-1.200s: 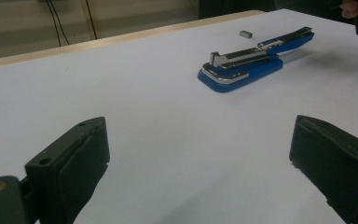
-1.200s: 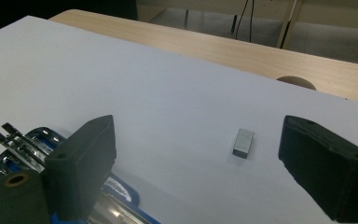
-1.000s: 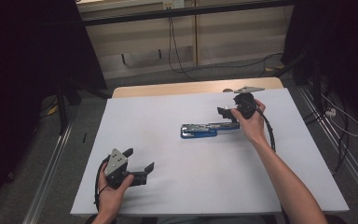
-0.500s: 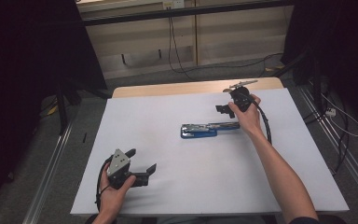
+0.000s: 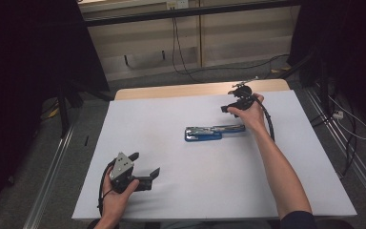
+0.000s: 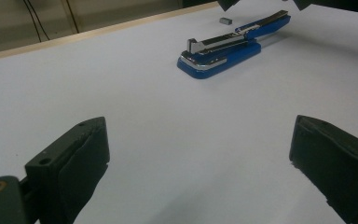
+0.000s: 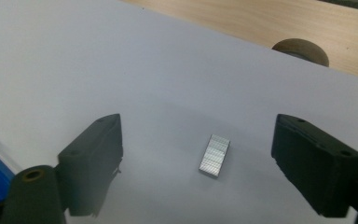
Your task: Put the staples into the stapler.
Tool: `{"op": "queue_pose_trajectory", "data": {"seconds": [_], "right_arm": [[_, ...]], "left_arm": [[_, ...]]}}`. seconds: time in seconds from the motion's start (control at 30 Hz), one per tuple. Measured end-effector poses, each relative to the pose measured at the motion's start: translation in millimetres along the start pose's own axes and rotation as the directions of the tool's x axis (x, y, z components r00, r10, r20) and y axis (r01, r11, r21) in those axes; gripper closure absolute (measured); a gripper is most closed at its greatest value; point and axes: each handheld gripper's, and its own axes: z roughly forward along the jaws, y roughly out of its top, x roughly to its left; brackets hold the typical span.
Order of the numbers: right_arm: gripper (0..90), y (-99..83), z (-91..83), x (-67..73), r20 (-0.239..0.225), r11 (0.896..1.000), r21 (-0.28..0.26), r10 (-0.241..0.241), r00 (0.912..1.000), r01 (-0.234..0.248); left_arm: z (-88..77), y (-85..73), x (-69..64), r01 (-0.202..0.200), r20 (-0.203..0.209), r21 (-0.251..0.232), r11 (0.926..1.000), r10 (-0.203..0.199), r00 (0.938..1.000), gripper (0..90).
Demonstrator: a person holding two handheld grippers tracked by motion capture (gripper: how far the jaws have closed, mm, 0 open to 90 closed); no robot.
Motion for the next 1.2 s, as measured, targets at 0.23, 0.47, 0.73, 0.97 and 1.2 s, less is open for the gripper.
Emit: {"op": "queue_pose_trajectory", "data": {"seconds": [0.23,0.47,0.73,0.97,1.2], "right_arm": [[27.6,1.3,8.9,-2.9,0.015,0.999,0.039,0.009,0.9999,-0.01],[46.2,3.8,8.8,-8.6,0.008,0.998,0.068,0.018,0.9998,-0.018],[63.3,1.4,11.8,-10.5,0.017,0.994,0.102,0.028,0.9995,-0.03],[68.5,0.2,14.9,-11.2,0.031,0.992,0.118,0.042,0.9986,-0.046],[70.9,-0.7,16.3,-9.1,0.049,0.991,0.128,0.018,0.9986,-0.025]], "left_arm": [[0.3,-0.3,0.2,-0.001,0.005,0.002,1.0,0.001,1.0,4.9],[0.2,-0.4,0.3,0.002,0.006,0.008,1.0,-0.002,1.0,5.0],[0.5,-0.3,0.2,0.003,0.006,0.007,1.0,-0.003,1.0,4.9],[1.1,-0.3,-0.2,-0.003,0.016,0.014,0.9999,0.003,0.9999,4.9],[0.2,0.5,-0.7,-0.003,0.017,0.006,1.0,0.003,0.9998,4.9]]}}
